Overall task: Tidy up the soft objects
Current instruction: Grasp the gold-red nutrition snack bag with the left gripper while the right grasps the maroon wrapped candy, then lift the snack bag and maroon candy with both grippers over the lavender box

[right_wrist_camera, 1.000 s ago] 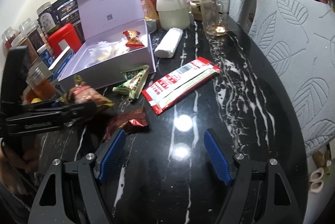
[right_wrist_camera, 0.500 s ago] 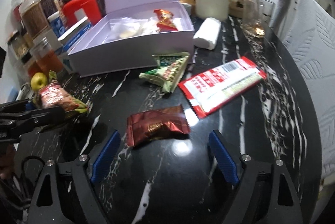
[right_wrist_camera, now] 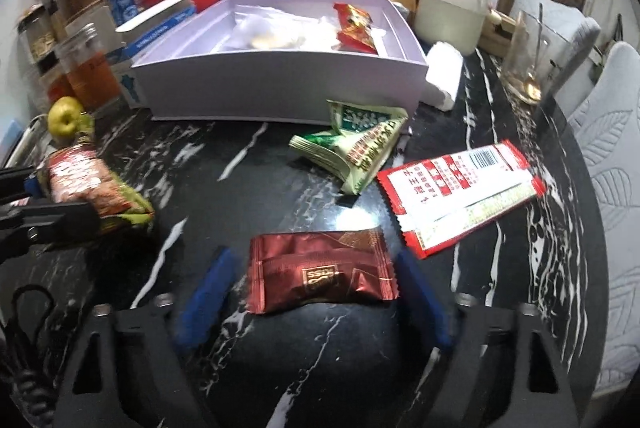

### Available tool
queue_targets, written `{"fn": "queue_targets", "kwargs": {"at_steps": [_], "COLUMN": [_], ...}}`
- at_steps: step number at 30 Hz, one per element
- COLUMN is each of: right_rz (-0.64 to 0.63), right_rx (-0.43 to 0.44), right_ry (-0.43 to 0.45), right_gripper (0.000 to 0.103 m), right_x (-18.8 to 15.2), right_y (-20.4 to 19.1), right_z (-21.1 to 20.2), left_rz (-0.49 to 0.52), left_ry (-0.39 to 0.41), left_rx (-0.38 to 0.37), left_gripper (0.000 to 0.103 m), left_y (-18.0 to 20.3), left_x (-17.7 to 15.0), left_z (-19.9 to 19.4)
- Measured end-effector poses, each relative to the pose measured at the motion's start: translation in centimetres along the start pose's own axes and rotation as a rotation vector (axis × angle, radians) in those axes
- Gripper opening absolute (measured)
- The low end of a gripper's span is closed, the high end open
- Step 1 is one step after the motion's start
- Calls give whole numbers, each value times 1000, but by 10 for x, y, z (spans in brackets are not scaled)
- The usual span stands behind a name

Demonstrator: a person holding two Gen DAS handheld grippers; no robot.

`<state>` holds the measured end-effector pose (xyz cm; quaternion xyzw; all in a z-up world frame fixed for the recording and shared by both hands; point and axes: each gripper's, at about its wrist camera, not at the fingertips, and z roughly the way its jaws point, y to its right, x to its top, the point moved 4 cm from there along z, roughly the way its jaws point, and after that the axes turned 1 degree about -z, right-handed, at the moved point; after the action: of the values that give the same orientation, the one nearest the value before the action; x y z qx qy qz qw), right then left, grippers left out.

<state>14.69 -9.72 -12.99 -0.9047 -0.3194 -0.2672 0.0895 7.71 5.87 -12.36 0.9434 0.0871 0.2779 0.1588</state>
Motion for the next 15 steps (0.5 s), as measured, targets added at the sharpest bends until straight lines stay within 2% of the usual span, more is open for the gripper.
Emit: {"fn": "queue_targets", "kwargs": {"at_steps": [1,4,10,15], "right_rz": [-1,-1,19,98], "right_rx": [2,-1,-13,33], "right_ry": [-2,-5,21,37], "right_gripper": [60,52,46,46], "right_x": [0,-1,-8,-14], "right_y": [-1,-4,-5,1], "right_z": [-1,-4,-8,-15], "left_rz": [-3,3,2,3], "left_ry": [0,5,9,20], "left_rx": [-6,-3,-4,-3], "left_gripper": [68,68,68,68], "left_y": [0,1,1,3], "left_x": [0,1,-1,-1], "left_z": [0,-1,-5,-10]}}
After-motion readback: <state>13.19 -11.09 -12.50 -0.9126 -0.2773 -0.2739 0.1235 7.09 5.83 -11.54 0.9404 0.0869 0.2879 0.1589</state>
